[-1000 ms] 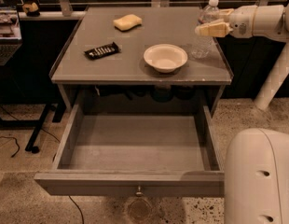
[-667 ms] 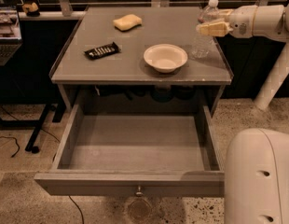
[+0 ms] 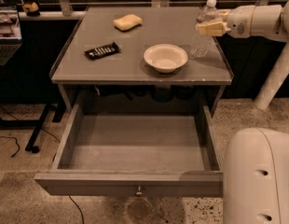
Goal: Place water bottle into top drawer
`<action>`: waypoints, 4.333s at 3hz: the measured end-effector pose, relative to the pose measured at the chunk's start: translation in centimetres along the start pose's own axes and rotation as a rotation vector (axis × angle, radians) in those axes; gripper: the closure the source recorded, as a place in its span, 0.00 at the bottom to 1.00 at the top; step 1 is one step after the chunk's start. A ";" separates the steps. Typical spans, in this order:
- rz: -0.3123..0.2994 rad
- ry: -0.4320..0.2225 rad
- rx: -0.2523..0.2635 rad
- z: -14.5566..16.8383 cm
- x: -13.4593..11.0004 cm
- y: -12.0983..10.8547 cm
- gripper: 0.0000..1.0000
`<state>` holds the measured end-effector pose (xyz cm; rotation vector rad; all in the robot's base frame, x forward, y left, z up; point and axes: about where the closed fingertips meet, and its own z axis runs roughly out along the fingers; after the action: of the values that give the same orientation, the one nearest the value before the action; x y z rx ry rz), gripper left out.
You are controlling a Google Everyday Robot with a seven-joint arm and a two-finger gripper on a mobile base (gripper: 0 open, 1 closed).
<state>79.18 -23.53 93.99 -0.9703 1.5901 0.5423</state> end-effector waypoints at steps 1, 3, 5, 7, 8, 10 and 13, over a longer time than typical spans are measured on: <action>0.027 0.010 -0.077 0.3 -0.5 2.1 1.00; 0.042 -0.001 -0.148 -4.3 -3.0 4.8 1.00; 0.061 0.012 -0.165 -9.8 -2.7 6.0 1.00; 0.106 -0.066 -0.129 -14.9 -2.3 5.6 1.00; 0.127 -0.140 -0.086 -16.9 -2.3 4.9 1.00; 0.150 -0.163 -0.157 -15.2 -2.3 6.4 1.00; 0.181 -0.425 -0.111 -21.1 -5.9 11.7 1.00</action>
Offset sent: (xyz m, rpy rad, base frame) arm -0.0315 -0.0297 0.0683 0.0635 0.0856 0.1754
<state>57.56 -31.75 103.19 -0.7340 1.2789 0.9067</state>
